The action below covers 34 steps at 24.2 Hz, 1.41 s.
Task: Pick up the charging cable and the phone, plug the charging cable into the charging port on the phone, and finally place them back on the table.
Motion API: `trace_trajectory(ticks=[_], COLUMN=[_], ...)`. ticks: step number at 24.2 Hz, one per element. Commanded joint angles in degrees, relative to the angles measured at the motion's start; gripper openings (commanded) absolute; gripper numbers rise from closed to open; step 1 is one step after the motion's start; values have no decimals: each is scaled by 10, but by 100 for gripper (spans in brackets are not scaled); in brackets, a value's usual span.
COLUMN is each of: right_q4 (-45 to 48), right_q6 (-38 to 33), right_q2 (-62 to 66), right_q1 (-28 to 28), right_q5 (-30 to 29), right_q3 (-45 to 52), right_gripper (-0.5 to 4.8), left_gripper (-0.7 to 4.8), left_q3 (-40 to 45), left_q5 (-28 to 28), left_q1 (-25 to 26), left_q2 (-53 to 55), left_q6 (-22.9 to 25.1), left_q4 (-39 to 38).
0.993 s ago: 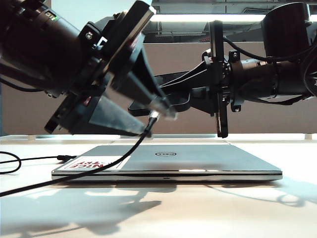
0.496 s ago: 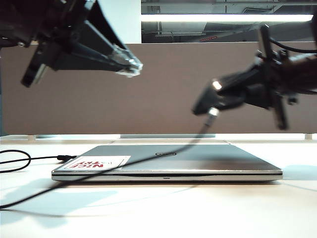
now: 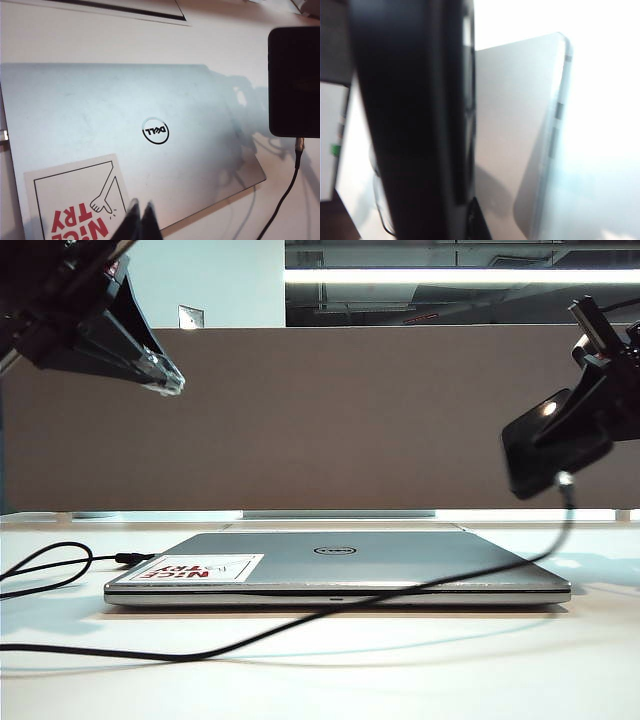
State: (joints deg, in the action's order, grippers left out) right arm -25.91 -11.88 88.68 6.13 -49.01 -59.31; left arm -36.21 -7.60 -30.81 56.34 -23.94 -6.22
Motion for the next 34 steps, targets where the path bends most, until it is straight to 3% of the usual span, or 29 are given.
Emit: trace_trajectory(ticks=[1, 5, 21, 22, 23, 25, 34], right_q4=[-133, -210, -199, -197, -193, -195, -292], right_q6=[104, 153, 153, 153, 153, 153, 153], right_q2=[37, 91, 179, 179, 178, 178, 159], right_q1=[1, 4, 4, 4, 4, 4, 4], right_q5=[27, 29, 87, 96, 107, 124, 234], right_q3=[-64, -112, -130, -132, -138, -153, -245], right_gripper=[-5, -5, -2, 19, 87, 155, 162], left_gripper=[-6, -6, -6, -6, -6, -6, -6], left_q3=[-2, -2, -2, -2, -2, -2, -2], left_q5=[-3, -3, -3, -3, -3, -3, -3], left_q1=[0, 0, 0, 0, 0, 0, 0], left_q2=[-2, -2, -2, -2, -2, -2, -2], left_q6=[15, 15, 15, 15, 15, 15, 15], left_q4=[0, -1, -2, -2, -2, -2, -2])
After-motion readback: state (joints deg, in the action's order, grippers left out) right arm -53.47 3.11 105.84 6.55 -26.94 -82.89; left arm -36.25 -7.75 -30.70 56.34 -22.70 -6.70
